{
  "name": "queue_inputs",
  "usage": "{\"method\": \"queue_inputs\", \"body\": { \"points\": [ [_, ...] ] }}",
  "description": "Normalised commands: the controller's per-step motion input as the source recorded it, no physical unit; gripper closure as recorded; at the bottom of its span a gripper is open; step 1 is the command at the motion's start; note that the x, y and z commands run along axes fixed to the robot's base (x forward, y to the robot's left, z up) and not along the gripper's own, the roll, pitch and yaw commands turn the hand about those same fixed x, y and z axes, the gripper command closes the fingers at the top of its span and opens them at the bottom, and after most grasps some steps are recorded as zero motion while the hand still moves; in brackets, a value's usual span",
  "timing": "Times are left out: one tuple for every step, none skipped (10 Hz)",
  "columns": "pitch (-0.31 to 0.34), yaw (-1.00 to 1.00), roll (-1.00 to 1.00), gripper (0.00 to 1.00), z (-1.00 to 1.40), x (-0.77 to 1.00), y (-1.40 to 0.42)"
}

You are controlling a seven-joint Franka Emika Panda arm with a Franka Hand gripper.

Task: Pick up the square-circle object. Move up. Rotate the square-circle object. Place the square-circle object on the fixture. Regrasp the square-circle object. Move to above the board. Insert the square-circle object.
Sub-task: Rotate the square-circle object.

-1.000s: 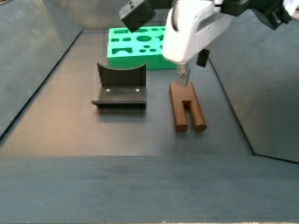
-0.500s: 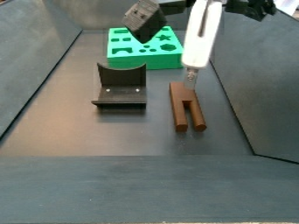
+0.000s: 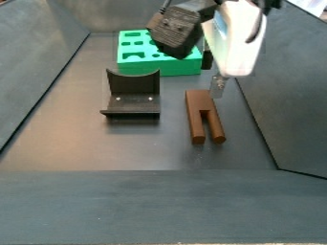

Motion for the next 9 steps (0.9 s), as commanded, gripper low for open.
{"method": "queue_inputs", "body": {
  "points": [
    [0.004, 1.00, 0.00, 0.00, -0.03, 0.02, -0.01],
    [0.004, 1.00, 0.00, 0.00, -0.03, 0.02, -0.01],
    [0.004, 1.00, 0.00, 0.00, -0.03, 0.02, -0.01],
    [0.004, 1.00, 0.00, 0.00, -0.03, 0.02, -0.01],
    [0.005, 1.00, 0.00, 0.00, -0.03, 0.02, -0.01],
    [0.005, 1.00, 0.00, 0.00, -0.03, 0.02, -0.01],
    [0.005, 1.00, 0.00, 0.00, -0.03, 0.02, -0.01],
    [0.005, 1.00, 0.00, 0.00, -0.03, 0.02, -0.01],
    [0.006, 1.00, 0.00, 0.00, -0.03, 0.02, -0.01]
  ]
}}
